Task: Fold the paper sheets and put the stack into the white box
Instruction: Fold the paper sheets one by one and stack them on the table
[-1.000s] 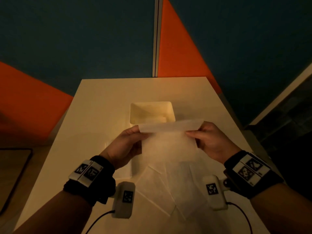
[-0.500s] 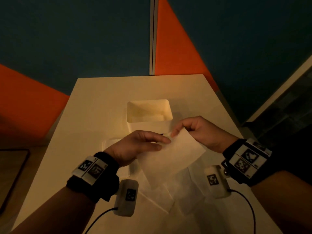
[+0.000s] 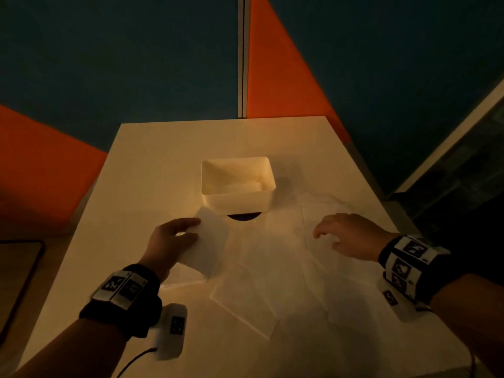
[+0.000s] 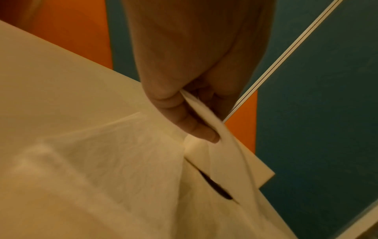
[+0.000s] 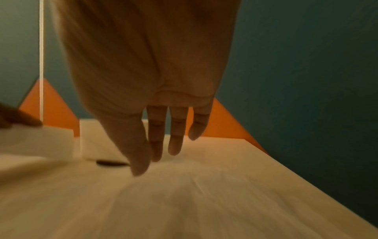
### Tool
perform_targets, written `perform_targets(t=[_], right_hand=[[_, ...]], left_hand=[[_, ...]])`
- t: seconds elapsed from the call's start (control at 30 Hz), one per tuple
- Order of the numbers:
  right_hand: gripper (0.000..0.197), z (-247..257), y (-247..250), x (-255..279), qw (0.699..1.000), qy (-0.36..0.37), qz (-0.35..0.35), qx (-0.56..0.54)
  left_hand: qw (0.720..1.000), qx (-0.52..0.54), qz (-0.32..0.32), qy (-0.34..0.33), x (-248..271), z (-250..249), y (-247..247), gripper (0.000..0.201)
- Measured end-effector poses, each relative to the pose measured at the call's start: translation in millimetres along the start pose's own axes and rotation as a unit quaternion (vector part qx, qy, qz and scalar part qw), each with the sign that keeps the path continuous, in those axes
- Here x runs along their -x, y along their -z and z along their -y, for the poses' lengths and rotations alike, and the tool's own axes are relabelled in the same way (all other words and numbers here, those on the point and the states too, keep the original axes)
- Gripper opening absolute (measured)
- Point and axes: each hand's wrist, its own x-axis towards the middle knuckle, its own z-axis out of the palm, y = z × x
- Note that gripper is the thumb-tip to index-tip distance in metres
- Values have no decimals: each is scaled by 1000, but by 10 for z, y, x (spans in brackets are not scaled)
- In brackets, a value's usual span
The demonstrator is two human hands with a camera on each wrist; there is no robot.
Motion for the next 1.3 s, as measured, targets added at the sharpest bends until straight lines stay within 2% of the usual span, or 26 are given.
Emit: perform_targets(t=[0.07, 0.17, 0.37, 0.47, 0.63, 0.93, 1.13, 1.23, 1.3], right_hand=[[52, -32, -89, 13, 998, 15, 37, 45], [64, -53, -196, 30, 994, 32, 49, 95], [64, -131, -348, 8, 991, 27, 31, 129], [57, -152, -366, -10, 989, 28, 27, 144], [30, -159, -338, -35, 984, 48, 33, 169], [21, -136, -233, -50, 973, 39, 64, 219], [25, -133, -108, -40, 980, 11, 54, 189], [29, -93, 34, -18, 990, -2, 44, 134], [21, -74, 150, -3, 997, -10, 21, 74]], left_hand=[[999, -33, -29, -5, -42, 137, 46, 28], [993, -101, -64, -4, -93, 281, 90, 32], [973, -206, -101, -8, -125, 444, 168, 42], [968, -224, -108, -13, -102, 507, 200, 43], [965, -237, -115, -5, -86, 546, 219, 43], [965, -231, -128, -9, -82, 570, 230, 42], [962, -239, -129, -8, -93, 598, 229, 41], [957, -262, -128, 2, -109, 601, 231, 39], [944, -304, -127, -2, -118, 609, 235, 37]])
